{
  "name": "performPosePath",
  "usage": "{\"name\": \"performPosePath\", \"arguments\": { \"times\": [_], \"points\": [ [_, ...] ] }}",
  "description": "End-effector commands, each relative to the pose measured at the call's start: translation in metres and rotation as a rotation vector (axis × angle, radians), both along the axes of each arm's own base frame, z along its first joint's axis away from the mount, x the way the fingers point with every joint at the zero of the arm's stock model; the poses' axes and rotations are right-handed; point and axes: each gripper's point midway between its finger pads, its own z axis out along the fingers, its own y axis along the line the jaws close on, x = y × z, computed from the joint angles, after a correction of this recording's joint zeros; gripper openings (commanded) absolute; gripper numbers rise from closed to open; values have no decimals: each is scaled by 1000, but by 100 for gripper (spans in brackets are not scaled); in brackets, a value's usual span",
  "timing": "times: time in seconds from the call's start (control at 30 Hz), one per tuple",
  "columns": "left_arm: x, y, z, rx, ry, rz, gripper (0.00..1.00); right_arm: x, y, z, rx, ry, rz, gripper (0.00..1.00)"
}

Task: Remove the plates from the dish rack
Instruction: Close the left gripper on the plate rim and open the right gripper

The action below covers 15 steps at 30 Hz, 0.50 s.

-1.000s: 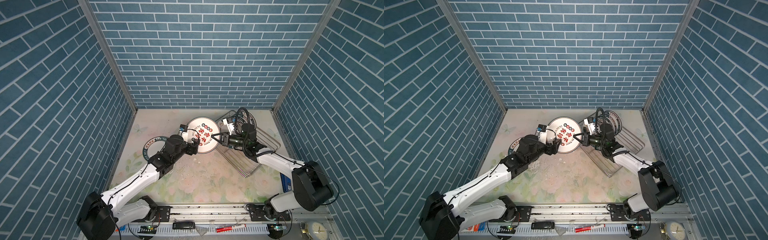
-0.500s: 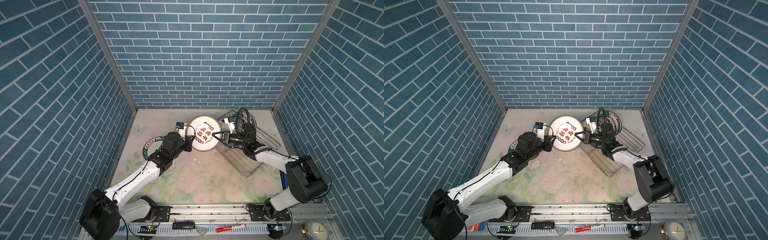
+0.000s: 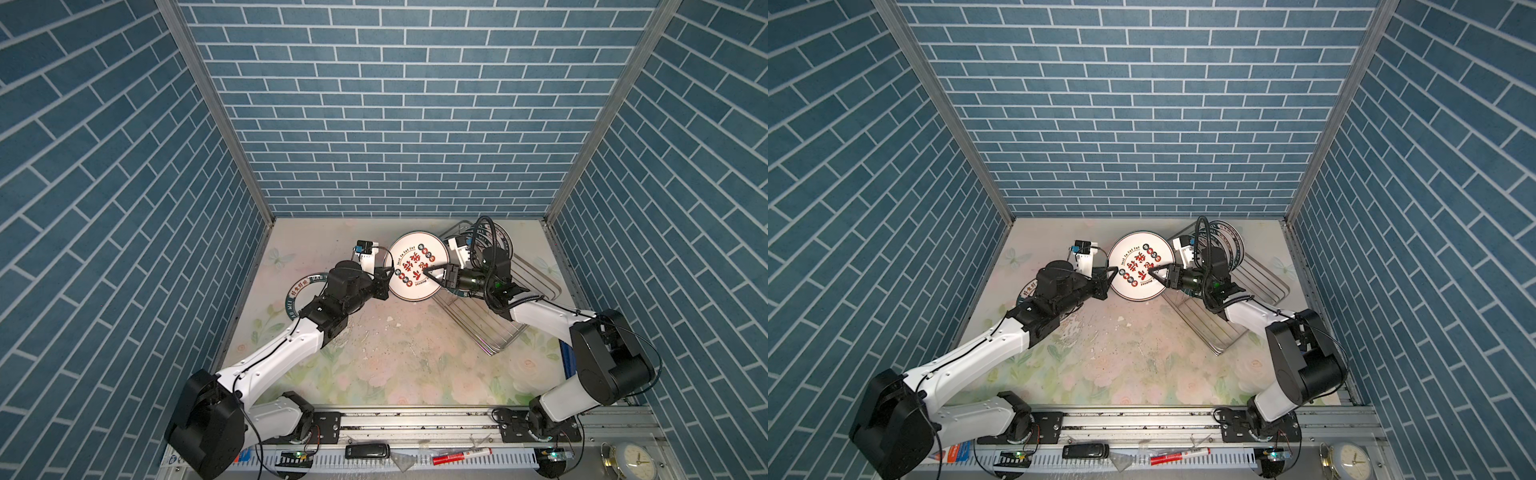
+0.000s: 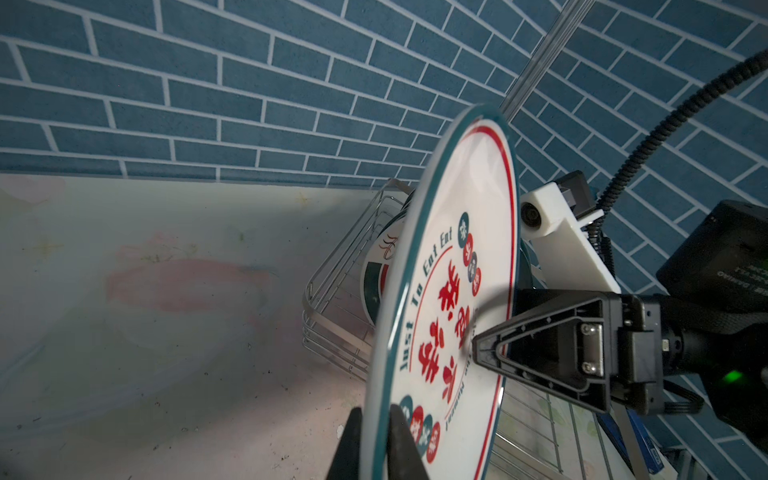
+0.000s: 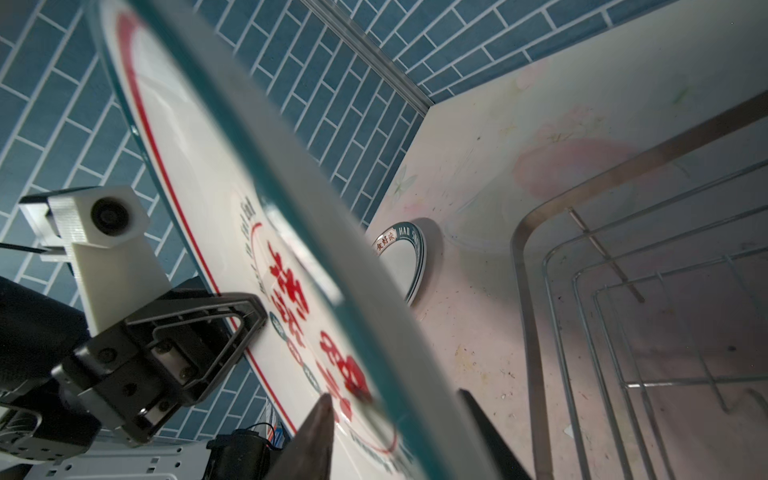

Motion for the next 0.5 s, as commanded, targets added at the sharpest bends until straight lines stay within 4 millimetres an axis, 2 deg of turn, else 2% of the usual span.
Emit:
{"name": "performPosePath", "arguments": {
  "times": [0.0, 0.1, 0.17, 0.33, 0.47],
  "points": [
    [-3, 1, -33, 90, 78, -27, 0, -23, 14, 39, 53, -129, 89, 57],
    [0, 8, -34, 76, 86, -7, 0, -18, 7, 32, -18, -137, 38, 69],
    [1, 14, -32, 67, 89, 16, 0, -16, 2, 31, -52, -154, 10, 73],
    [3, 33, -27, 53, 75, 81, 0, -13, -6, 28, -108, -175, -40, 75],
    [3, 30, -27, 42, 83, 67, 0, -13, -1, 28, -74, -158, -19, 75]
  ]
}}
